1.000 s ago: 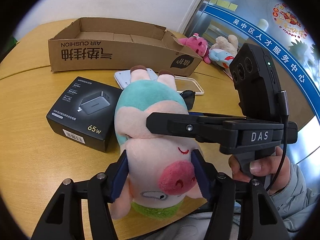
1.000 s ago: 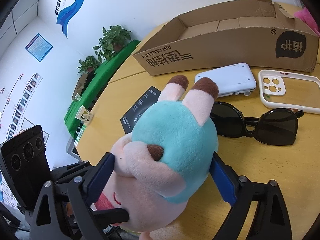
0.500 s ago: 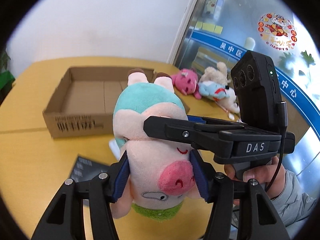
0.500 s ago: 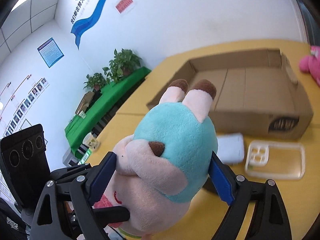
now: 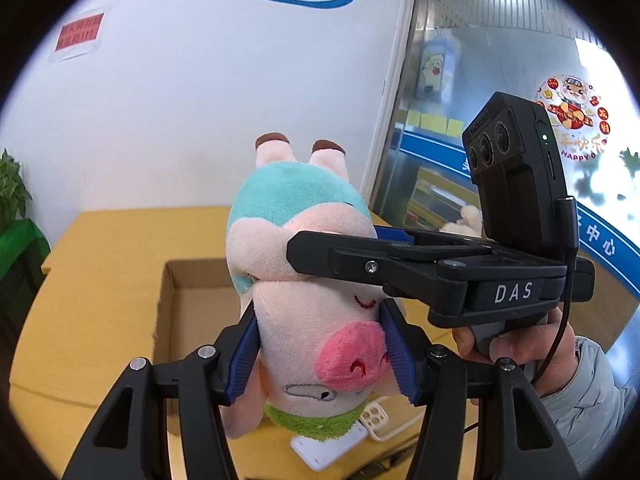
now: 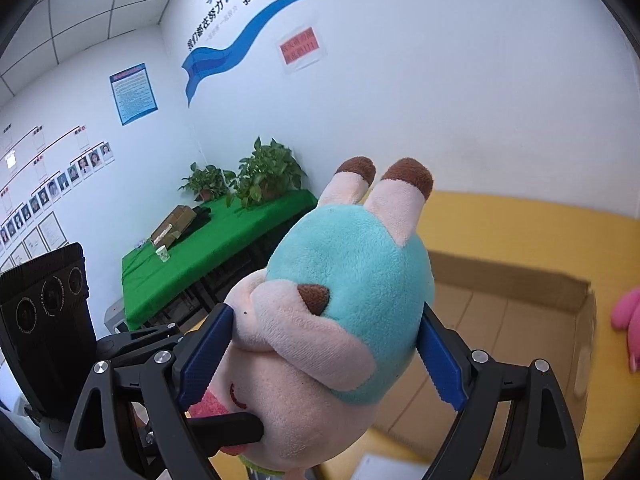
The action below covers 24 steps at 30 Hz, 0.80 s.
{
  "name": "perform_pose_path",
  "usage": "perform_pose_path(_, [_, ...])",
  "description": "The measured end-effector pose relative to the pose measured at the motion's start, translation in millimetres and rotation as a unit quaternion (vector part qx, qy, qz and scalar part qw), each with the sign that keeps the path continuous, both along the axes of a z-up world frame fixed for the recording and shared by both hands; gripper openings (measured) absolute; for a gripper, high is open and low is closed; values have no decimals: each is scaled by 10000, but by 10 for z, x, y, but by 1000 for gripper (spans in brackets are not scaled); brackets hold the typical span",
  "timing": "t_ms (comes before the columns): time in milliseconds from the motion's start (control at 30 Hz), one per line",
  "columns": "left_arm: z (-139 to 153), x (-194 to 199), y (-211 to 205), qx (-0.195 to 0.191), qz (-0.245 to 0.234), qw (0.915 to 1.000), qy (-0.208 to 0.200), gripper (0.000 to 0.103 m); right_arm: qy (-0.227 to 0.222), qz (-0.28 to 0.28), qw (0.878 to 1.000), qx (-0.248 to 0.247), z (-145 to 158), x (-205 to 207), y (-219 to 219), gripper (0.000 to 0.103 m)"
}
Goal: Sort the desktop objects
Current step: 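Lift the pig plush with both grippers and carry it over the cardboard box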
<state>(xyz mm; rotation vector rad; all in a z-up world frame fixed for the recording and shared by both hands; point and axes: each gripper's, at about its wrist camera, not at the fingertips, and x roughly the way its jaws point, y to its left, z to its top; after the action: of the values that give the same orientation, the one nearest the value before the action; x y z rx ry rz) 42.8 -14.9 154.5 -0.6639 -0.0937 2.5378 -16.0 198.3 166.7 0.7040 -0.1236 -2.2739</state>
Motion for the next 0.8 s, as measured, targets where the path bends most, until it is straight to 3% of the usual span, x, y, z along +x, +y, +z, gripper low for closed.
perform_pose_path(133, [99,-351,-66,25,23,10000,-6,58,76,-26,10000,-3,162,-366,-72,88])
perform_pose_path(333, [79,-821,-148,14,66,9999,-94,58,-11,-12,10000,-91,140,-925,-201,88])
perform_pose_path(567, [-175,-1387,-237,18,188,9989,-432,58,-316,54,9994,-103,-196,-1612,-445,88])
perform_pose_path(800, [-585,-1843,-330,-134,219,9955,-909,58,-702,91,9975,-39,-753,-2199,-614,87])
